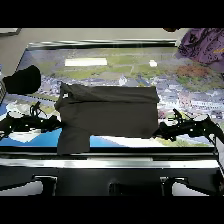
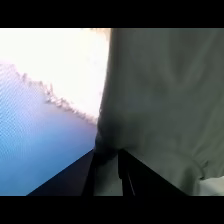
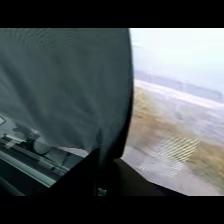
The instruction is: Fold the clothes and pants, and hang the long-sleeved shirts on hangers.
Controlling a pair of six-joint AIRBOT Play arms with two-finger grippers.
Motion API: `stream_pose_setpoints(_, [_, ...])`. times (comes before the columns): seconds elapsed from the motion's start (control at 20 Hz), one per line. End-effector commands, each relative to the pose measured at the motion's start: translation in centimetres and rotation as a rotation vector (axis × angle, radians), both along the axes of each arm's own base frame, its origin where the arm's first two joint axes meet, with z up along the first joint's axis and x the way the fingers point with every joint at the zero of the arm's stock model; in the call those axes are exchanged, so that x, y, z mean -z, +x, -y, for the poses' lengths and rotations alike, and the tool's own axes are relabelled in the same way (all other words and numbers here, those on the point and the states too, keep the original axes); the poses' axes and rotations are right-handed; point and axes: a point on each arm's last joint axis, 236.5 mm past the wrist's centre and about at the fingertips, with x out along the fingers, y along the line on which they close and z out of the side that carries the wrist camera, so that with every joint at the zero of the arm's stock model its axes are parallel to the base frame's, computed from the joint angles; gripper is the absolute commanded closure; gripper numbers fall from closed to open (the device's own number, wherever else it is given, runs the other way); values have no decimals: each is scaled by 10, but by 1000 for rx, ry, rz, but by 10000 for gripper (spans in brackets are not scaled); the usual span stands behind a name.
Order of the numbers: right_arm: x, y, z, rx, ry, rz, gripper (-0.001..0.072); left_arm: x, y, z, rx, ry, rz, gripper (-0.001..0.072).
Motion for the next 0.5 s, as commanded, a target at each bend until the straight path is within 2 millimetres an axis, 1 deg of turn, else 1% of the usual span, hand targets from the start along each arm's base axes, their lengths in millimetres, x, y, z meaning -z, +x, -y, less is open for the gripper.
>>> stream_pose_setpoints(0.0, [-26,21,-12,38,70,106,678,-2,14,12,-13,-4,40,537])
stream_pose_setpoints(0.05, [-37,29,-13,53,77,144,679,-6,17,16,-4,-10,49,651])
stream_pose_setpoints(0.1, [-48,37,-13,62,79,184,679,-14,24,20,5,-13,71,690])
stream_pose_setpoints(0.15, [-62,45,-12,64,76,231,679,-27,34,22,20,-11,107,690])
stream_pose_setpoints(0.2, [-80,55,-10,58,68,285,679,-46,47,24,39,-7,157,691])
stream_pose_setpoints(0.25, [-100,67,-8,54,64,346,679,-73,64,24,58,3,227,691])
stream_pose_setpoints(0.3, [-128,82,-6,50,55,420,680,-105,81,23,63,16,301,691])
stream_pose_setpoints(0.35, [-160,96,-3,47,48,500,680,-146,98,20,69,37,395,691])
stream_pose_setpoints(0.4, [-200,110,0,37,28,594,680,-187,111,13,73,79,481,691])
stream_pose_setpoints(0.45, [-241,120,3,21,2,691,680,-231,120,6,74,133,568,692])
